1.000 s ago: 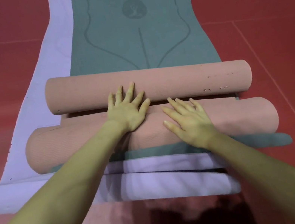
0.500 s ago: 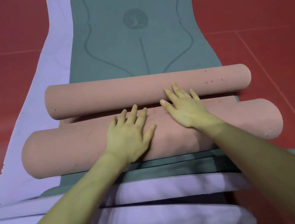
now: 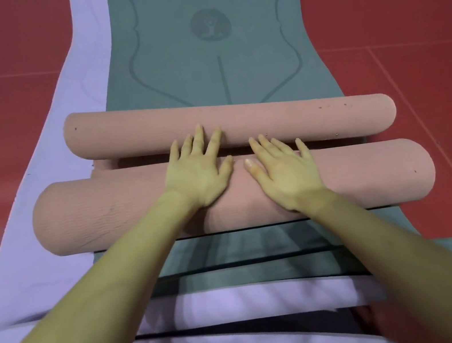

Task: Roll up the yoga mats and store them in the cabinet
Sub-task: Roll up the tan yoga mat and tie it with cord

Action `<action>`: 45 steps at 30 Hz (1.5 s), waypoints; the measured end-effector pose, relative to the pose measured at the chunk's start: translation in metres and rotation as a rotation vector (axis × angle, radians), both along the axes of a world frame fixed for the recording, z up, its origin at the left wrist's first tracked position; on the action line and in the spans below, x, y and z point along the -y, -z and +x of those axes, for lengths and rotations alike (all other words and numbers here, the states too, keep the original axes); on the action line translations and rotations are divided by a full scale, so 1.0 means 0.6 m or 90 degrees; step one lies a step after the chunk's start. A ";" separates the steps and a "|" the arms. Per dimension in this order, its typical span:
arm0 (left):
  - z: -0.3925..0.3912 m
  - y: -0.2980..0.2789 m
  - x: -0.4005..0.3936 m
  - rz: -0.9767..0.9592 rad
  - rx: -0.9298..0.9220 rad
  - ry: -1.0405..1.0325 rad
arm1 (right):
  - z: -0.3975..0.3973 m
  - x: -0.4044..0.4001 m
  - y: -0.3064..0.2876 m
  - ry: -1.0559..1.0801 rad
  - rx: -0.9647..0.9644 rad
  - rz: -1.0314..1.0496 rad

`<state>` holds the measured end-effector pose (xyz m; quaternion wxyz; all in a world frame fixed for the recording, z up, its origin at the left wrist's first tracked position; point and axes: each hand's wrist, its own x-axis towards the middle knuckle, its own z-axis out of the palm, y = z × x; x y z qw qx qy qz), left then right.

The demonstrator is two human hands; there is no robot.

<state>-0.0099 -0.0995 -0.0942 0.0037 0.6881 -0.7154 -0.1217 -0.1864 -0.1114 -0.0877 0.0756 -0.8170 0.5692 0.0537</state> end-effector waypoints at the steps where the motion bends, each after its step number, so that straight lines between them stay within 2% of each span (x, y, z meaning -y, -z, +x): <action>1: -0.002 -0.001 -0.011 -0.016 0.020 0.007 | 0.003 0.011 0.001 0.006 0.000 0.002; 5: -0.015 0.009 -0.058 -0.062 0.076 0.025 | 0.011 0.051 0.001 0.018 0.013 0.033; 8: -0.016 0.006 -0.049 -0.070 0.057 0.005 | 0.014 0.073 0.000 0.023 0.037 0.036; 11: -0.008 0.001 -0.020 -0.049 0.057 0.003 | 0.015 0.079 -0.001 -0.005 0.052 0.002; 15: 0.004 -0.005 0.026 -0.074 0.042 0.014 | 0.008 0.040 0.005 -0.047 0.013 -0.080; 20: 0.018 0.003 0.065 -0.043 0.011 0.018 | -0.015 0.011 0.032 -0.093 0.113 -0.151; 25: 0.029 0.001 0.041 -0.156 -0.012 0.097 | -0.020 0.039 0.016 -0.127 0.037 -0.058; 28: 0.035 0.016 0.007 -0.234 0.029 0.136 | -0.016 0.060 0.007 -0.141 0.010 -0.061; 32: 0.039 0.002 0.013 -0.083 0.104 0.135 | -0.011 0.077 0.003 -0.156 -0.029 -0.088; 34: 0.039 -0.001 0.026 -0.071 0.161 0.133 | -0.011 0.083 0.002 -0.164 -0.047 -0.109; 36: 0.042 0.000 0.033 -0.075 0.167 0.139 | -0.010 0.084 0.003 -0.174 -0.066 -0.121; 40: 0.053 0.005 0.037 -0.143 0.130 0.192 | -0.008 0.079 0.006 -0.170 -0.038 -0.136; 45: 0.052 0.012 0.014 -0.232 0.113 0.219 | -0.015 0.052 0.018 -0.162 0.026 -0.215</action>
